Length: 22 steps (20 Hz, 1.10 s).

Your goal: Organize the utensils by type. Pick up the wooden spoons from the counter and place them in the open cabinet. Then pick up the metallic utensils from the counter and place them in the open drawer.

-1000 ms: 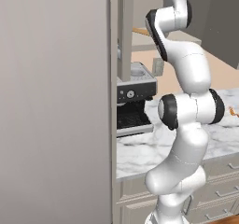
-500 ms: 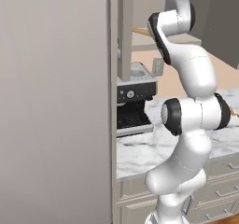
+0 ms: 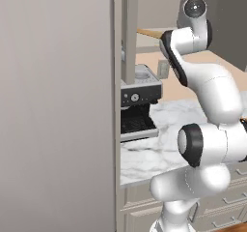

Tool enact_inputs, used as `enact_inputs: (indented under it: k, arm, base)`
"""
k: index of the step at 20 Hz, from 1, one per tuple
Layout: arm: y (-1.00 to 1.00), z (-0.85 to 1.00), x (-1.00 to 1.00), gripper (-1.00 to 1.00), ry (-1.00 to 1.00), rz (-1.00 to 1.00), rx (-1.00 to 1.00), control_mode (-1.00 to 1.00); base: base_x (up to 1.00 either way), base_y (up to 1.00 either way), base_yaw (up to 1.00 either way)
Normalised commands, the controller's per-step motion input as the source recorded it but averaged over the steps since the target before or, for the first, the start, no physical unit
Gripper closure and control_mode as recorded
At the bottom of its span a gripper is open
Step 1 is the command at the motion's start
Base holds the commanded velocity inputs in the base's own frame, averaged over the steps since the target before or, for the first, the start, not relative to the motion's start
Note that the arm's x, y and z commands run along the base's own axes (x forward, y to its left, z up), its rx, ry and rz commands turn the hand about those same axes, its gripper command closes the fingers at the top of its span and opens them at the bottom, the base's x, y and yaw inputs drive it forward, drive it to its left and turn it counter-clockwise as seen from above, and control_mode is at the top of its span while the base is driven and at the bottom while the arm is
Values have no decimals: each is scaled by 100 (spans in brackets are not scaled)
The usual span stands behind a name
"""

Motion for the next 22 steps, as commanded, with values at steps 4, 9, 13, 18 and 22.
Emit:
enact_inputs:
  k: [4,9,13,18,22]
  arm:
    - [-1,-5,0,-100,-9,-1,16,-100]
    - [-1,3,-19,-100,-17,-1,15,-100]
    - [0,19,-56,-100,-6,-6,18,-100]
    - [0,14,-79,-100,0,-5,21,-100]
    - [0,6,-70,-100,4,0,21,-100]
  base:
    - [0,0,0]
    - [0,0,0]
    - [0,0,0]
    - [0,0,0]
    - [0,0,0]
